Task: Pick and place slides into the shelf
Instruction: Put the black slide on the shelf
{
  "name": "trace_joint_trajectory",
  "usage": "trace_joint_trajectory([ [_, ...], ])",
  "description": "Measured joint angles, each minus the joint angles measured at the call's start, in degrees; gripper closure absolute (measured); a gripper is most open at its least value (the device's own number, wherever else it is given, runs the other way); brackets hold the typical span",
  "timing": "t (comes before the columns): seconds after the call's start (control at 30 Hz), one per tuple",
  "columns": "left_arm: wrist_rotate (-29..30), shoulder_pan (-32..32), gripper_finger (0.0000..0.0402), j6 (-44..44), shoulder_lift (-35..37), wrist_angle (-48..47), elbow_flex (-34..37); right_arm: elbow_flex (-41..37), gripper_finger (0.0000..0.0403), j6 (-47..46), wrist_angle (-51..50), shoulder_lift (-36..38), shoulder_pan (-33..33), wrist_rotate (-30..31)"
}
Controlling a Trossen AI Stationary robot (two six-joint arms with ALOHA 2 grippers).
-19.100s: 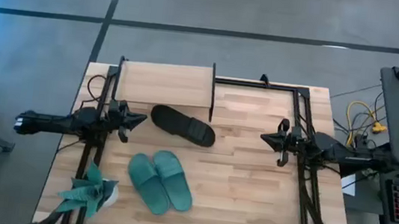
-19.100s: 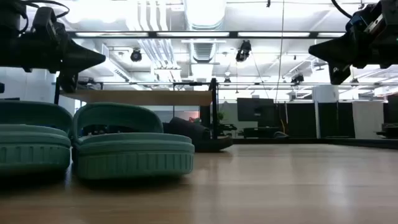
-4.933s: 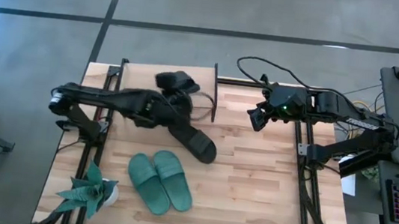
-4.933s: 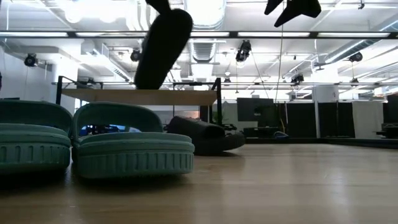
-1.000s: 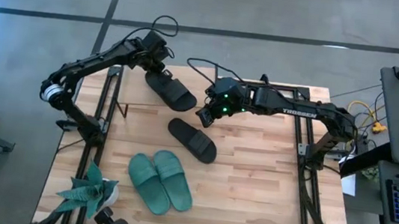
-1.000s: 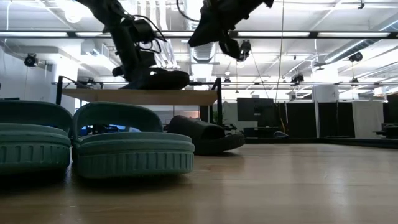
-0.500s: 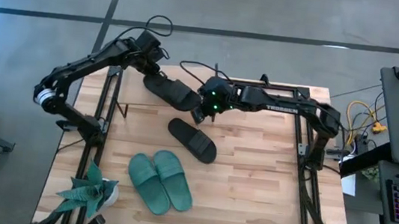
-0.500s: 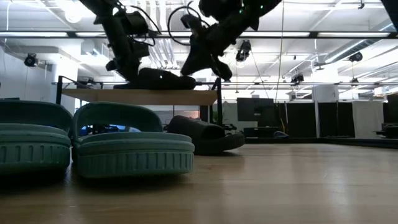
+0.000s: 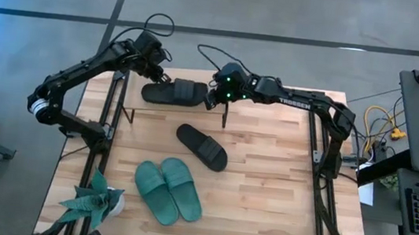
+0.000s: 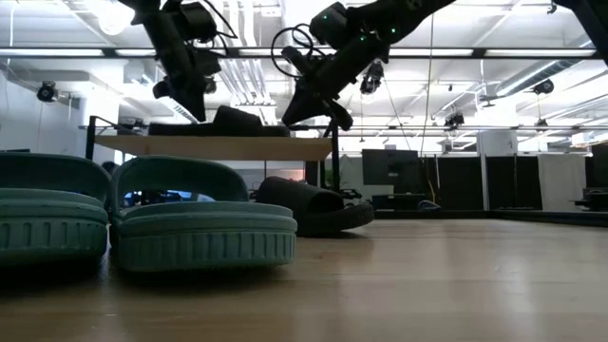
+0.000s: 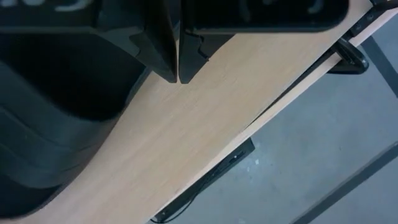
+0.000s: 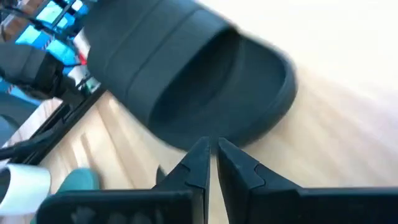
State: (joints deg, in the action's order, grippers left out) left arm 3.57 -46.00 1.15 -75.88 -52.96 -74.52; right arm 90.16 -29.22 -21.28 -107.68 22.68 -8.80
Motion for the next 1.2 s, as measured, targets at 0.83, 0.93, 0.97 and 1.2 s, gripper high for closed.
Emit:
trace_joint_trajectory([
  [0.83,-9.31,0.07,0.0400,-1.49,7.33,1.43,3.56,7.16,0.0262,-3.55,0.77,-2.00,3.98,-13.57],
  [0.93,-9.30,0.07,0.0400,-1.47,7.64,0.73,3.98,9.44,0.0230,-4.26,0.56,-4.73,3.96,-13.50],
  [0.97,-9.29,0.04,0.0400,-1.48,7.73,0.24,4.00,10.21,0.0222,-4.41,0.37,-5.66,3.98,-13.60],
  [1.2,-9.16,0.04,0.0400,-1.49,9.37,-2.17,4.03,15.46,0.0190,-4.93,-2.76,-10.47,3.83,-14.02],
])
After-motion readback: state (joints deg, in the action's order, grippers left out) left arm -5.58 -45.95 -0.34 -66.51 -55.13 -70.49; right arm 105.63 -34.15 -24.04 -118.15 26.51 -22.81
